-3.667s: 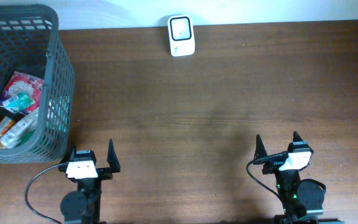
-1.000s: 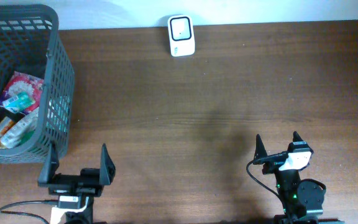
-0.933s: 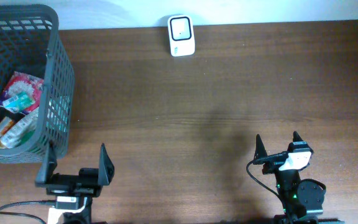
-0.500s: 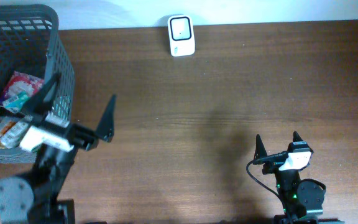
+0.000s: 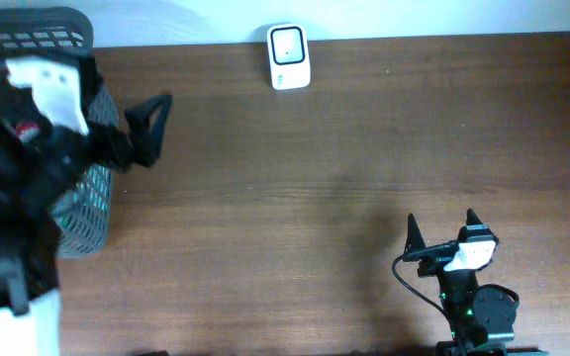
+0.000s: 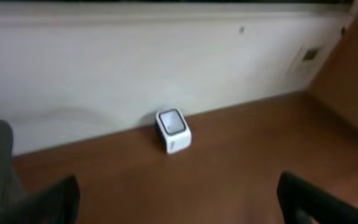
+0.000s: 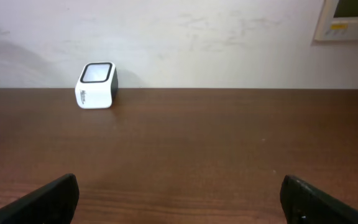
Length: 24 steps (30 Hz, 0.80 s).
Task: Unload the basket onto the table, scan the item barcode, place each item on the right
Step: 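Raise the left gripper and reach down into the grey basket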
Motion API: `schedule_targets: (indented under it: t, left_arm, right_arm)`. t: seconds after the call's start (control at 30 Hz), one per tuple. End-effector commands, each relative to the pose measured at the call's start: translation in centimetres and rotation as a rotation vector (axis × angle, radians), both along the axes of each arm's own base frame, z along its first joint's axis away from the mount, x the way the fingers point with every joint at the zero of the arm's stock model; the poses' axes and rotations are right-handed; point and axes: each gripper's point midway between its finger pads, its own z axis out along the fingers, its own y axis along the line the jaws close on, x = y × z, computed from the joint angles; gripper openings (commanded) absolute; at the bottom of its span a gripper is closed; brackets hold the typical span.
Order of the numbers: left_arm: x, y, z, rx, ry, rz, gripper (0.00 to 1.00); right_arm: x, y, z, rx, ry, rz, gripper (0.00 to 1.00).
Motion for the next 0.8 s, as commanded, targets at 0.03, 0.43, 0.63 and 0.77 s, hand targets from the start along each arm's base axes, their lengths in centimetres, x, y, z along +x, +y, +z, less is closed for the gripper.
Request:
schedule_targets:
  t: [0.03, 0.43, 0.63, 0.77]
  left_arm:
    - [3.1, 3.5, 2.0, 0.045, -0.006, 0.189, 0.99]
    - [6.7, 23.9, -3.5, -0.119, 0.332, 0.905, 0.99]
    - [7.8, 27.0, -10.2, -0.066, 0.529, 0.99, 0.99]
    - [8.3, 28.3, -13.7, -0.008, 0.623, 1.018, 0.99]
  right_arm:
    - [0.0, 0.0, -0.4, 0.004, 0.006, -0.001, 0.99]
    - [0.0, 0.0, -0.4, 0.003, 0.006, -0.001, 0.99]
    - [0.0, 0.0, -0.4, 0.003, 0.006, -0.001, 0.99]
    - [0.0, 0.0, -0.4, 0.003, 0.006, -0.001, 0.99]
